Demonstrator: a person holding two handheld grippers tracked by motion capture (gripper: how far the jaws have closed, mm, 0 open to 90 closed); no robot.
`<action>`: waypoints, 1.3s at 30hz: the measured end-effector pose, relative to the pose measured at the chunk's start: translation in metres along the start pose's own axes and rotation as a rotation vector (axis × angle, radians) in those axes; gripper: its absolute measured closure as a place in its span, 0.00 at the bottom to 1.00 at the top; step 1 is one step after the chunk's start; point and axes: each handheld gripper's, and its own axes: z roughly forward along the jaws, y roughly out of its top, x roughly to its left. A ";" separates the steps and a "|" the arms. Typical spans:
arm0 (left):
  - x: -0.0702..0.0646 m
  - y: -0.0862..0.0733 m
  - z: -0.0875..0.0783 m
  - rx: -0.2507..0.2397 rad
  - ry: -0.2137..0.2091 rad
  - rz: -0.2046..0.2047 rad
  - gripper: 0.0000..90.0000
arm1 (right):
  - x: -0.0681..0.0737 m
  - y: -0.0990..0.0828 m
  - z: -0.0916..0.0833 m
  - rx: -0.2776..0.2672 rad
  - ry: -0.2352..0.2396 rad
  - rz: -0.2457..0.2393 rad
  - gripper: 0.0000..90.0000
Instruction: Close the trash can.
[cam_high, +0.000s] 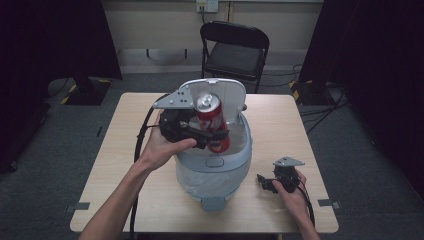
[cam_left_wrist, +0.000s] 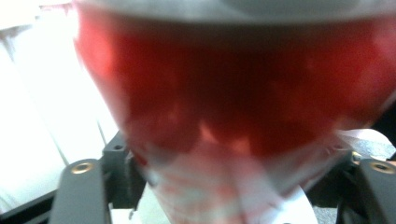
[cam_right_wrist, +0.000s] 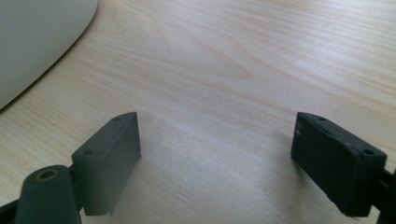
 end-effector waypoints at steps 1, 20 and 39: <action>0.000 -0.001 0.000 0.006 0.000 0.007 0.30 | 0.000 0.000 0.000 0.000 0.000 0.000 0.16; 0.008 -0.013 -0.018 -0.045 0.052 -0.036 0.41 | 0.000 0.000 0.000 0.000 0.000 -0.001 0.16; 0.039 -0.034 -0.072 -0.097 0.143 -0.089 0.75 | 0.000 0.000 0.000 0.000 -0.001 0.000 0.16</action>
